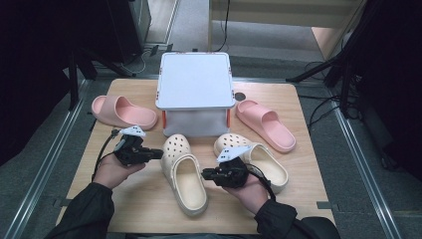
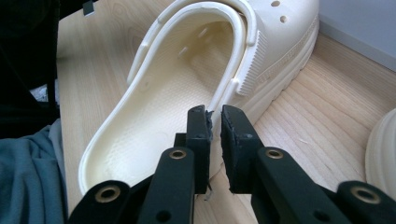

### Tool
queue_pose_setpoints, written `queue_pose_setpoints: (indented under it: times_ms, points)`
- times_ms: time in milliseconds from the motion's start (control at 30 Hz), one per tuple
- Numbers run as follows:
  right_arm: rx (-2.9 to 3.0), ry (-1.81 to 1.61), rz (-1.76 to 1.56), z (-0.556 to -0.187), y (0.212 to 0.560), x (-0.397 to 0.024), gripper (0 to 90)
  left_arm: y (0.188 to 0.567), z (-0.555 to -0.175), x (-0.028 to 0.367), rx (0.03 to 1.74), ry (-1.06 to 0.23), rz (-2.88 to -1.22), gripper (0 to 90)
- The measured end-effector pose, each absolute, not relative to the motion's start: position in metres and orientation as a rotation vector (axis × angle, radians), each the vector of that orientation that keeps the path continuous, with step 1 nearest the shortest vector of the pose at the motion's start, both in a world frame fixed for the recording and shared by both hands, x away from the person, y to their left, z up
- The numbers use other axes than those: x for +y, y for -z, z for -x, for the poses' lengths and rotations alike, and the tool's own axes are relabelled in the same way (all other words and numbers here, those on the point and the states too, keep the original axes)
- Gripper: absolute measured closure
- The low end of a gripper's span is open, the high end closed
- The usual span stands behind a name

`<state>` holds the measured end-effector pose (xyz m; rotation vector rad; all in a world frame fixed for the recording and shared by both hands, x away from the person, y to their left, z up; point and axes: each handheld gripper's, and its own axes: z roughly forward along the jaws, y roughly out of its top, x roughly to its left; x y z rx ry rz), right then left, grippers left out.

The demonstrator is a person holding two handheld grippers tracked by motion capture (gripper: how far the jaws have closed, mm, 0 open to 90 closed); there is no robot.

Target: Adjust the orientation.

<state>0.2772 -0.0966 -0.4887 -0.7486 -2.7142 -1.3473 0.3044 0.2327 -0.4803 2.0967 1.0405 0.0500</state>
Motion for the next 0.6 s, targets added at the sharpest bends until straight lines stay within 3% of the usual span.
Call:
queue_pose_setpoints:
  times_ms: [600]
  points:
    - [-2.731,1.308,0.729,-0.277,0.494,-0.087,83.8,0.499,-0.306,0.225,1.070,-0.010,-2.143,84.4]
